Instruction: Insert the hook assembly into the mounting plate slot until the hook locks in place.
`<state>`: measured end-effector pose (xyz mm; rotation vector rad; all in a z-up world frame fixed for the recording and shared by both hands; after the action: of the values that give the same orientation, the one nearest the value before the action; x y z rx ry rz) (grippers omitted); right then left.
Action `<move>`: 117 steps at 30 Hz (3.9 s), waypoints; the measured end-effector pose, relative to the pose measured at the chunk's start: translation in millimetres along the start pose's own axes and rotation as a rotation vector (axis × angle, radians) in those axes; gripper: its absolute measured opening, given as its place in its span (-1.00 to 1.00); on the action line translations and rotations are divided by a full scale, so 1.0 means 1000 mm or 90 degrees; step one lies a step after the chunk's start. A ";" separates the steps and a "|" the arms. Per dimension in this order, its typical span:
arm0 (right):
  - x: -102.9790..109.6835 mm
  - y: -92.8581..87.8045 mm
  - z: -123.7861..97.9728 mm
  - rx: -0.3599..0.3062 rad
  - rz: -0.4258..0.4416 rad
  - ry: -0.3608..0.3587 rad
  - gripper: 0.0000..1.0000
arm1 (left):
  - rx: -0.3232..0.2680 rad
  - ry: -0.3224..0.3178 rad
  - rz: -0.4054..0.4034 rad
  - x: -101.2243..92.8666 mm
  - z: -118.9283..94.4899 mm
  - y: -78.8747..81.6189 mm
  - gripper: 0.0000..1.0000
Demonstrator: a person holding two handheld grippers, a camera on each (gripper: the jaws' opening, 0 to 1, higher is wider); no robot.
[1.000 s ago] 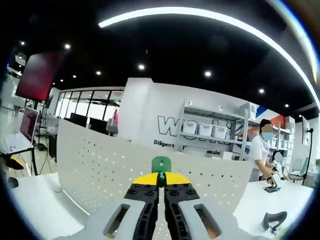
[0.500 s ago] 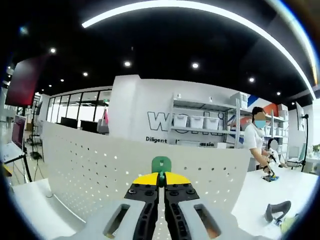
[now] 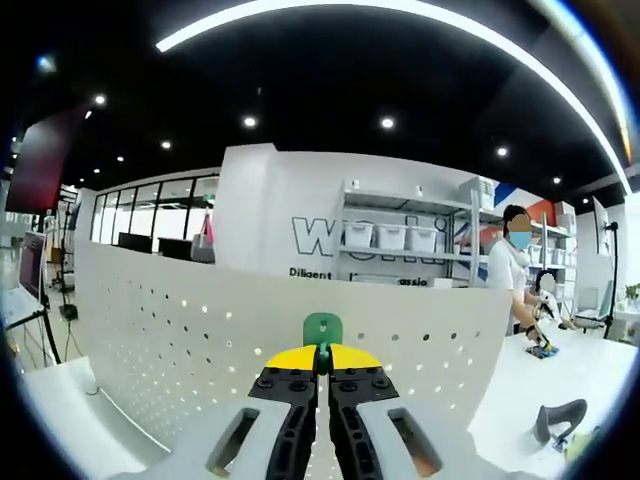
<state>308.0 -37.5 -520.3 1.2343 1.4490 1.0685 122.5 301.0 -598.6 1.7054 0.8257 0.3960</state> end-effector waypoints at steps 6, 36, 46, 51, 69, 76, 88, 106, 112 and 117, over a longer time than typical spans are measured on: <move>0.000 0.001 0.004 -0.005 -0.006 -0.002 -0.99 | 0.003 -0.003 0.001 -0.001 0.002 0.000 0.92; -0.001 -0.004 0.014 -0.010 0.006 -0.001 -0.99 | 0.017 -0.004 -0.002 0.001 0.003 -0.002 0.87; -0.001 -0.003 0.014 -0.013 0.006 -0.001 -0.99 | 0.021 -0.003 -0.003 0.002 0.003 -0.004 0.86; 0.000 -0.004 0.014 -0.011 0.006 -0.001 -0.99 | 0.022 -0.003 -0.004 0.002 0.003 -0.004 0.85; 0.001 -0.009 0.017 -0.004 0.009 0.000 -0.99 | 0.027 -0.003 -0.006 0.003 0.004 -0.007 0.83; 0.000 -0.009 0.017 -0.004 0.024 0.005 -0.99 | 0.032 -0.004 -0.006 0.003 0.004 -0.009 0.82; 0.000 -0.007 0.018 0.009 0.051 0.015 -0.98 | 0.033 -0.004 -0.004 0.004 0.004 -0.008 0.80; -0.004 -0.001 0.024 0.046 0.130 0.038 -0.97 | 0.039 -0.006 -0.004 0.004 0.005 -0.011 0.78; -0.001 0.003 0.024 0.073 0.035 0.004 -0.97 | 0.040 -0.007 -0.004 0.004 0.006 -0.011 0.77; -0.002 0.004 0.022 0.068 0.043 0.013 -0.97 | 0.039 -0.008 -0.004 0.004 0.006 -0.011 0.77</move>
<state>330.6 -38.0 -520.7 1.3592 1.5056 1.0637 126.1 300.6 -611.6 1.7606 0.8415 0.3595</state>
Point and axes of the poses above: the point that each gripper's makers call its tool centre point, and the gripper's own axes: z roughly forward along the fingers, x roughly to its left, y roughly out of its top, the point moved 8 cm from there along -z, roughly backward along the fingers, and after that the axes turned 15 degrees about x, right-handed, at the moved point
